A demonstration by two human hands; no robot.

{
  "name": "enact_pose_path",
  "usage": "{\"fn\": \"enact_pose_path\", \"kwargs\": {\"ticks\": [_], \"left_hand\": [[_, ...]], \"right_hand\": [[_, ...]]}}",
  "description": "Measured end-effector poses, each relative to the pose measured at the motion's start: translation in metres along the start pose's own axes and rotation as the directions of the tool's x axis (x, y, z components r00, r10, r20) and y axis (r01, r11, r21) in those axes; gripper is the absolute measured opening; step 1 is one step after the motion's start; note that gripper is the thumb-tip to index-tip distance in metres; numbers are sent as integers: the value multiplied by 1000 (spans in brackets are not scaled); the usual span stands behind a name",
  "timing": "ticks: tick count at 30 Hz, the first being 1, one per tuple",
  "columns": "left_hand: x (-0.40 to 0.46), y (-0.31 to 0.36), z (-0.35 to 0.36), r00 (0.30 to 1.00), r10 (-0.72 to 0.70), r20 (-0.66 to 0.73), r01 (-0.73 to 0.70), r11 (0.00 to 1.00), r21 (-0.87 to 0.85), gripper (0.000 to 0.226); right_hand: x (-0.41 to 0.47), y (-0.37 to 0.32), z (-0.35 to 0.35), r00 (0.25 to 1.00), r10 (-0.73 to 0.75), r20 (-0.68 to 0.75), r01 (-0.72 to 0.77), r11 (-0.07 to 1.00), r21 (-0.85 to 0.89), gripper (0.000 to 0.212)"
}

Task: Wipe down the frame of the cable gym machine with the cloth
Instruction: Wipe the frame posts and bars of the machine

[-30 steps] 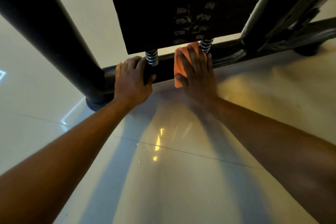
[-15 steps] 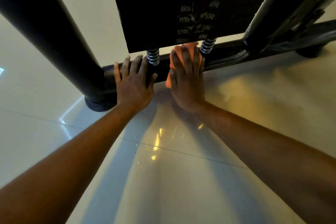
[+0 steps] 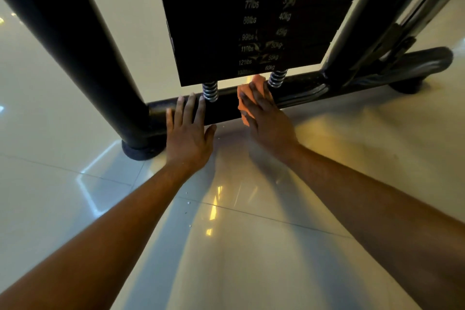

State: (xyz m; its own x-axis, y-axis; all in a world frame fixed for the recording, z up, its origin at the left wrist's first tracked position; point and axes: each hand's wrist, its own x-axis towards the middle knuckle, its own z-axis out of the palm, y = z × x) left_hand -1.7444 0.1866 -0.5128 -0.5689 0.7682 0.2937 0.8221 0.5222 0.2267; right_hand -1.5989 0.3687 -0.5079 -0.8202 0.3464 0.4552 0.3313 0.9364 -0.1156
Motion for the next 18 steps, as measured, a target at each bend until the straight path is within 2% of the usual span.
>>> {"fn": "enact_pose_path", "kwargs": {"ticks": [2,4,8,11,14,18], "left_hand": [[-5,7,-9,999,3,50,-2,1000,-10,66],[-10,17,-17,996,4,88,-2,1000,-14,61],[-11,51,-29,989,52,140,-38,994,-102,60],[-4,83,-35,977,112,181,-81,982,-170,62],[6,109,-37,973,95,209,-49,975,-215,62],[23,118,-29,971,117,210,-75,977,-200,62]], "right_hand": [[-9,4,-17,990,56,127,-63,996,56,54],[-21,0,-34,980,107,170,-130,983,130,56],[-47,1,-76,977,141,161,-179,950,256,48],[-64,19,-94,972,178,155,-212,947,243,49],[-78,38,-103,964,219,150,-250,940,232,52],[-83,52,-101,952,274,133,-298,931,211,53]]}}
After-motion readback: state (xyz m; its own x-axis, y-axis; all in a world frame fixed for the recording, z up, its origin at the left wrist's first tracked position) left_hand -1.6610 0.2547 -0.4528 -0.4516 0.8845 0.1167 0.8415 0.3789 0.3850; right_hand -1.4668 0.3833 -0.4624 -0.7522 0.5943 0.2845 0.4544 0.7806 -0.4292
